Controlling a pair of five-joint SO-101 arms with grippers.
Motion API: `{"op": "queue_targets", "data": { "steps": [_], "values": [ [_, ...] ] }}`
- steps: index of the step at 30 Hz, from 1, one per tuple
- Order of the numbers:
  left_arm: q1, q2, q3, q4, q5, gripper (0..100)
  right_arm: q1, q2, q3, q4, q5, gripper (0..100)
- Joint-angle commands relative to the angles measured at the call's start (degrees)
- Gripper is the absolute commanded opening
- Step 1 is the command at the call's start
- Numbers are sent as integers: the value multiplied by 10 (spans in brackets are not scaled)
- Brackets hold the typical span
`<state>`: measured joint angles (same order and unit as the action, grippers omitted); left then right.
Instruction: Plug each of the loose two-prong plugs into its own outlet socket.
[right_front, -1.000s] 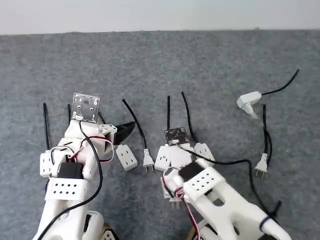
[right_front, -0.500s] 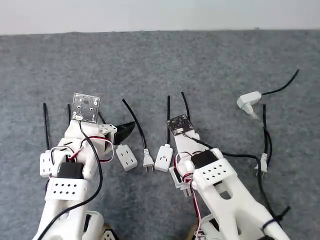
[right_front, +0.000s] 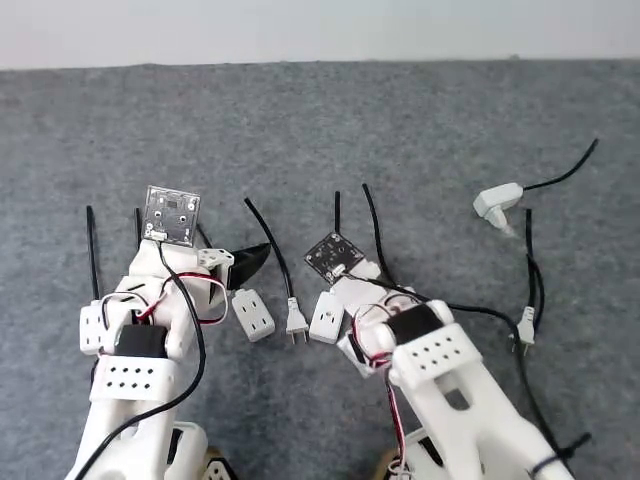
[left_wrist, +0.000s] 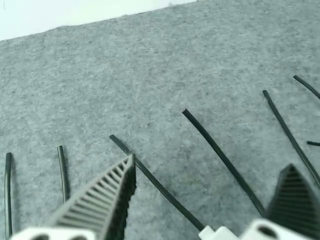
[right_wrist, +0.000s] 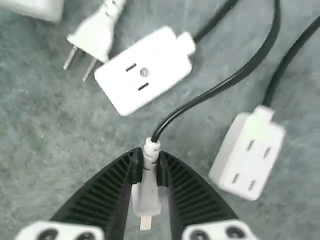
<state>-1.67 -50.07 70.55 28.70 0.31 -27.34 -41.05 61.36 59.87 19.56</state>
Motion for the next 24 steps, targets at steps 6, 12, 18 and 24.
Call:
{"op": "queue_targets", "data": {
  "steps": [6, 12, 18, 24],
  "values": [
    [9, -3, -4, -15, 0, 411, 41, -161, -48, -21, 158, 9],
    [68, -4, -5, 4, -20, 411, 57, -232, -84, -25, 175, 9],
    [87, -56, -4, 33, -36, 411, 57, -270, -98, -90, 176, 9],
    [147, -242, 33, 106, -73, 411, 25, -311, -97, -152, 178, 9]
  ]
}}
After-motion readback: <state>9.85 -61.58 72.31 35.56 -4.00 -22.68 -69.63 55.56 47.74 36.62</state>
